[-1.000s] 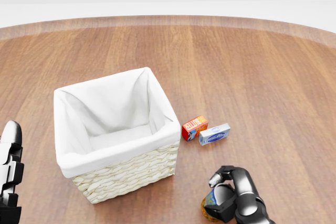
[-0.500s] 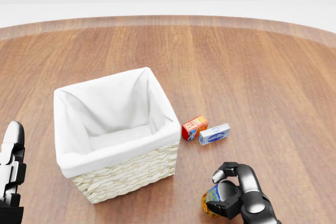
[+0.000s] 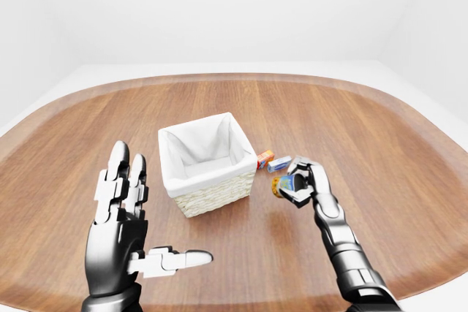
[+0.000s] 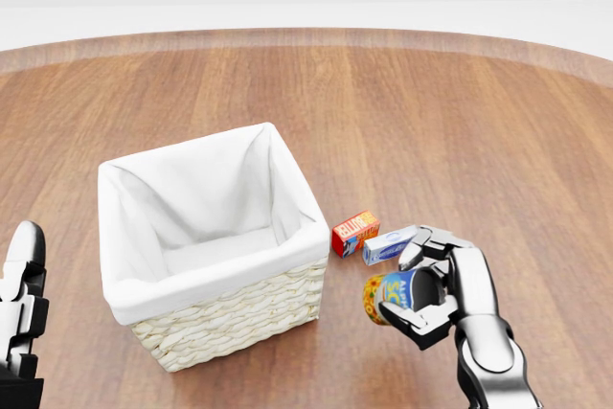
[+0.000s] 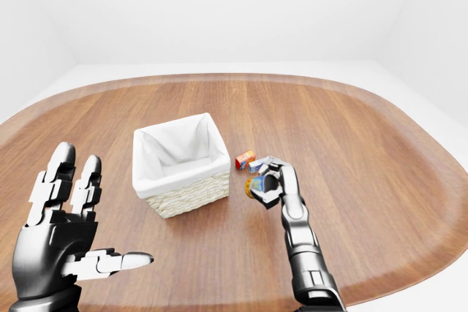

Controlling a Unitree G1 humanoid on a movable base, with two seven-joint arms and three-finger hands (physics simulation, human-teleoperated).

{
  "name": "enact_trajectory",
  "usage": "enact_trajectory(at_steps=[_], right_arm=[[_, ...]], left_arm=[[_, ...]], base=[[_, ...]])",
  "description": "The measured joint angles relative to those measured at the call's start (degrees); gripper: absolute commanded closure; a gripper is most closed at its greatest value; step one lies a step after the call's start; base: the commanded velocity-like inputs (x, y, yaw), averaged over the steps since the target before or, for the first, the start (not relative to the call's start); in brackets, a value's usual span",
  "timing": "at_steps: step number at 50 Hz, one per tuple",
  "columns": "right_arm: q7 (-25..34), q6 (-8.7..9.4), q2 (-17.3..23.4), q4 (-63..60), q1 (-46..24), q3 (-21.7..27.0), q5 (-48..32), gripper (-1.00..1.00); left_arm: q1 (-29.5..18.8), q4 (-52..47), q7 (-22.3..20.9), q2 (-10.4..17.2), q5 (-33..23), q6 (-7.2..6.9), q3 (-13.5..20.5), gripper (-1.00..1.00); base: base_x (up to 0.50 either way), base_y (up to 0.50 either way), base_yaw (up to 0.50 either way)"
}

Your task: Pick up the alphabet soup and put it in the basket.

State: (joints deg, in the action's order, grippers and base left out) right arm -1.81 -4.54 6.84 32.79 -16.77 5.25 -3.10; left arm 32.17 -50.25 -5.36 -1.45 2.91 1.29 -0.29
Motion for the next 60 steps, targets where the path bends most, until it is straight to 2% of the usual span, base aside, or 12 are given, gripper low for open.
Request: enact_trajectory(at_steps=[9, 28, 60], right_arm=[[1.1, 1.98, -0.3, -10.0, 2.8, 0.6, -0.1, 1.00], [2.2, 9.54, -0.3, -24.5, 3.8, 1.7, 0.2, 1.00], [2.2, 9.54, -0.4, -45.8, -0.1, 0.9, 0.2, 1.00]], left_arm=[[-0.1, 0.3, -0.1, 0.0, 0.0, 0.12, -0.1, -1.00], [-0.5, 0.8, -0.4, 0.0, 0.2, 0.07, 0.3, -1.00], [0.8, -0.3, -0.9, -0.1, 0.6, 0.55, 0.2, -1.00]], base=[[0.00, 0.00, 0.00], [0.00, 0.00, 0.00], [0.00, 0.00, 0.00]])
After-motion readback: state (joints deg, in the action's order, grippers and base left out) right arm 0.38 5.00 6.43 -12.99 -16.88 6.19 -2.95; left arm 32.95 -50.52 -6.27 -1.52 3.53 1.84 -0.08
